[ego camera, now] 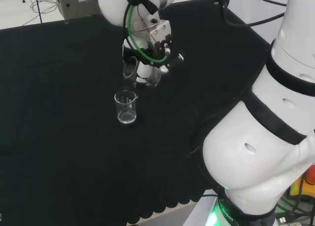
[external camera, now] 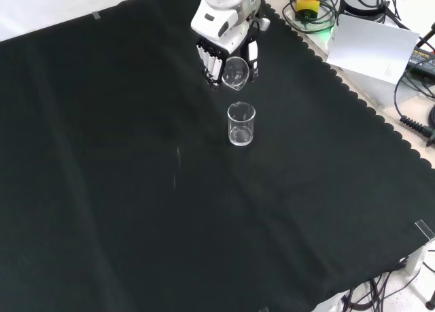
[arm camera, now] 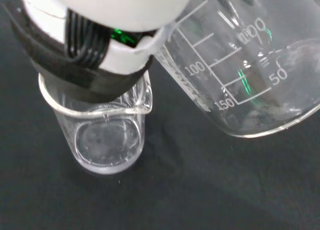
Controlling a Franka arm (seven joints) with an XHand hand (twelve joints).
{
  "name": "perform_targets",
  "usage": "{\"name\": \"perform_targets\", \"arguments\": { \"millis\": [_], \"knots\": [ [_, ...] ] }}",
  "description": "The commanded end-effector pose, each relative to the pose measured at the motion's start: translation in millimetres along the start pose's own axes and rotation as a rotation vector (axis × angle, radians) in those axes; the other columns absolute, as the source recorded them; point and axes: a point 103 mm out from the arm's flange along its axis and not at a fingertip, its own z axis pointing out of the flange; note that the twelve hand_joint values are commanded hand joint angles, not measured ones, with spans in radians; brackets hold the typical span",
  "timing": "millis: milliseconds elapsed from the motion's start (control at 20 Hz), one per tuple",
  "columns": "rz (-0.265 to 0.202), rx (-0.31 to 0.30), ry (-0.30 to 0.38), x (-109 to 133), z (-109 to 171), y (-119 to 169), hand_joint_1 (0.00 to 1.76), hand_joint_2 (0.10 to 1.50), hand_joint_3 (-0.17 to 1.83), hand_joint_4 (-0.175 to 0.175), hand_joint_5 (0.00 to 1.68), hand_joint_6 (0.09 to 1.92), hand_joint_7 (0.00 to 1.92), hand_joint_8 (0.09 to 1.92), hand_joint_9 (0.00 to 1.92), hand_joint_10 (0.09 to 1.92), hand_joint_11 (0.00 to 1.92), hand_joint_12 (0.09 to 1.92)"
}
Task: Place the beaker back on the table.
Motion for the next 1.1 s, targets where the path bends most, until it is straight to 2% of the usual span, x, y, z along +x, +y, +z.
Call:
{"name": "perform_targets", "arguments": {
  "millis": [50,300,700,950,1100],
  "knots": [
    [0.011,-0.093,0.085,-23,5,3,1.15,0.74,0.48,0.061,1.30,0.55,1.59,0.17,1.68,0.09,1.53,0.60],
    [0.028,-0.156,0.184,-43,11,12,1.15,0.75,0.48,0.062,1.30,0.55,1.59,0.17,1.68,0.09,1.53,0.60],
    [-0.032,-0.202,0.399,-84,30,40,1.15,0.75,0.48,0.059,1.30,0.56,1.58,0.16,1.66,0.09,1.52,0.60],
    [-0.056,-0.274,0.501,-97,41,57,1.16,0.75,0.48,0.049,1.30,0.56,1.58,0.15,1.64,0.09,1.50,0.60],
    [-0.072,-0.281,0.554,-100,51,67,1.16,0.75,0.47,0.021,1.30,0.56,1.58,0.15,1.64,0.09,1.50,0.60]
  ]
}}
